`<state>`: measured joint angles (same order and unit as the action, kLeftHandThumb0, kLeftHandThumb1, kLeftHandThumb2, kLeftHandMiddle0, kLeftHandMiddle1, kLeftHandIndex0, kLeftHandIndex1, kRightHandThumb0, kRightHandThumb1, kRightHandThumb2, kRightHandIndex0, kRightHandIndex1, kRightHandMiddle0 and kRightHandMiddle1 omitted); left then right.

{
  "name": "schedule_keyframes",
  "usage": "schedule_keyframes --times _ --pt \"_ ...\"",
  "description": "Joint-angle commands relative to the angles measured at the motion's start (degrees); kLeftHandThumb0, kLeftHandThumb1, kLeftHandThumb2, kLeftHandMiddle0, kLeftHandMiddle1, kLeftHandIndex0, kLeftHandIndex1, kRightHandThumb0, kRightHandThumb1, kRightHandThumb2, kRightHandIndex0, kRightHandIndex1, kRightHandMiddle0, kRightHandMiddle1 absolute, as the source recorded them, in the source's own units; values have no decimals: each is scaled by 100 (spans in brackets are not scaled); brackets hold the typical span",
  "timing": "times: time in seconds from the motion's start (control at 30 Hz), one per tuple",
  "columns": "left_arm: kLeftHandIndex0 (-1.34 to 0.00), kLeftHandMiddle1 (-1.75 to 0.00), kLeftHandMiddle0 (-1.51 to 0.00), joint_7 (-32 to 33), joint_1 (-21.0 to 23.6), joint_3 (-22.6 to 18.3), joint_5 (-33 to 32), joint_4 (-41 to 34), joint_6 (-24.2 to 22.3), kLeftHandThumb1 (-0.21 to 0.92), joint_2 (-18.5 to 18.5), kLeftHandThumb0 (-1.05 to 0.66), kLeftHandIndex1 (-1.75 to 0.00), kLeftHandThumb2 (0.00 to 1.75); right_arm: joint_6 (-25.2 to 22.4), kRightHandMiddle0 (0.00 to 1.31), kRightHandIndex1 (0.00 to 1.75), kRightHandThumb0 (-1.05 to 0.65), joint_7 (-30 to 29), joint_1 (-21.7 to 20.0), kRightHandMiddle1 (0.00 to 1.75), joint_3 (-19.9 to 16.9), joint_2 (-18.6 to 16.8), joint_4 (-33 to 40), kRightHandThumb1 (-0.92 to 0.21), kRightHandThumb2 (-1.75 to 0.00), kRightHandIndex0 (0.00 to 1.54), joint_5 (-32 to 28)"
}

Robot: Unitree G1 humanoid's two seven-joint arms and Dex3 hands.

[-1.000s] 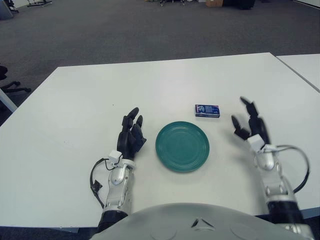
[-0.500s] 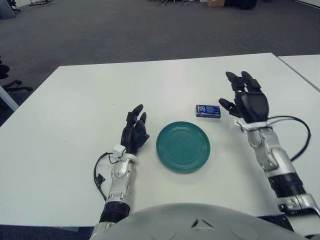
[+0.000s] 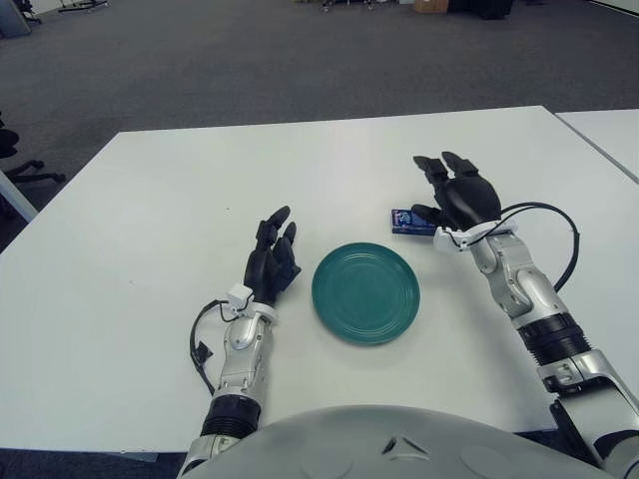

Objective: Put the gum into the plate.

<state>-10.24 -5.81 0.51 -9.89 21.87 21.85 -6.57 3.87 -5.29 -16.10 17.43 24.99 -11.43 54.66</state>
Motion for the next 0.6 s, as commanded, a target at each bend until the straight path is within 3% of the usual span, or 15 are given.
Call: schedule_keyframes --times 0.0,0.57 --pt "0 -1 -34 -52 -305 -20 -112 516 -71 92 -211 -74 -76 83 -24 0 1 -79 137 -196 33 144 -46 -143 -92 -56 14 -74" --pt "0 -1 -35 -35 -291 9 -154 536 -90 92 -327 -76 -78 83 -12 0 0 -76 415 -469 29 617 -55 -972 -92 -55 13 -188"
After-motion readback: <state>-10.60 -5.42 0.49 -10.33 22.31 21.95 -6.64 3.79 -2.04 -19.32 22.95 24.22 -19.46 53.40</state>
